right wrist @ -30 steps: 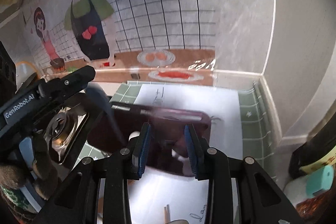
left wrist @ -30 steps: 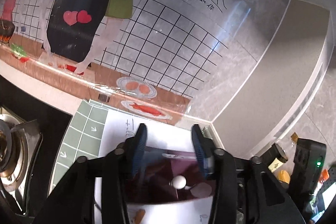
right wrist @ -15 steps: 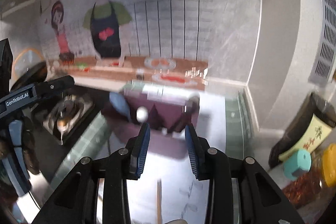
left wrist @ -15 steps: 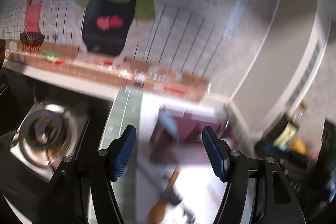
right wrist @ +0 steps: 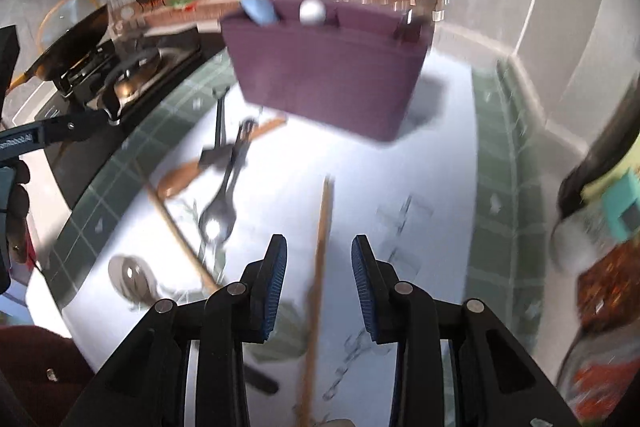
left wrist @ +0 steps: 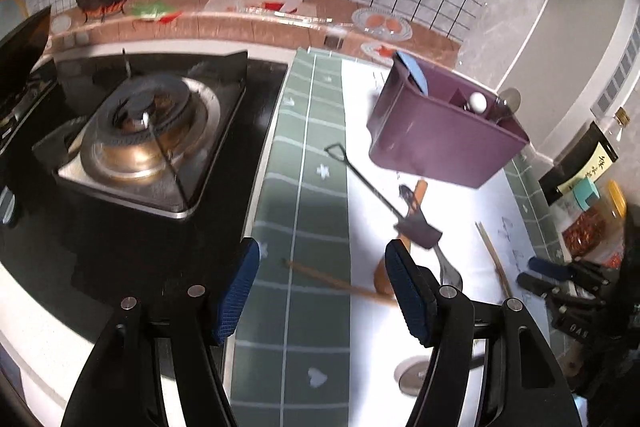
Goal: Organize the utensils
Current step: 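Reach down and grasp another clear plastic spoon with the right gripper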
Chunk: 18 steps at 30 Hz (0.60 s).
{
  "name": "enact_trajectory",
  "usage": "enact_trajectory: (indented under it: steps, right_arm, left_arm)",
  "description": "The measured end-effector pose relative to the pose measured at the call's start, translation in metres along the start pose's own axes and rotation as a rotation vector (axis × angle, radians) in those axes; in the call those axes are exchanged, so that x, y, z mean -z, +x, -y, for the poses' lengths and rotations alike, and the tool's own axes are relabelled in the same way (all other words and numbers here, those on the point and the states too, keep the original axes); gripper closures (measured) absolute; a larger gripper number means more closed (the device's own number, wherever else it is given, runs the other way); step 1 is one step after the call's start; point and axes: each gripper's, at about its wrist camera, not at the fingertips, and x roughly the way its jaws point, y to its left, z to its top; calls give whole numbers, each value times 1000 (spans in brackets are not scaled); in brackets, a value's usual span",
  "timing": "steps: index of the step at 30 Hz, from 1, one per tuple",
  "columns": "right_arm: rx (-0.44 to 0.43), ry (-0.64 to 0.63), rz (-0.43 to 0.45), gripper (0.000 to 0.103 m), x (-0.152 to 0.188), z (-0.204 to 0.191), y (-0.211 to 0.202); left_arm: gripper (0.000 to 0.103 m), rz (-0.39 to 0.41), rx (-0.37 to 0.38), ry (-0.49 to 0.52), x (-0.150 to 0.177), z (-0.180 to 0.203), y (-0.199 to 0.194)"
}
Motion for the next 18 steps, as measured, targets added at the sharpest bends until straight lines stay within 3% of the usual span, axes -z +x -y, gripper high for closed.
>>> enact_trajectory:
  steps: [5,7,11,18]
  right_arm:
    - [-234,-154,-72,72,15,-42,5]
    - [-273,-227,-85,72,18,-61,7]
    - [-323,-346,-89,72,20,-90,11]
    - [-287,-542,-82,71,33,-114,15]
  left_arm:
    - [37,-18,-7,-27,1,-4,1]
    - [37,-19,0,-45,-1,-5,1]
    - [37,-9,-12,-67,-4,-12,-5]
    - [37,5,-36,-126,0,-33,-20]
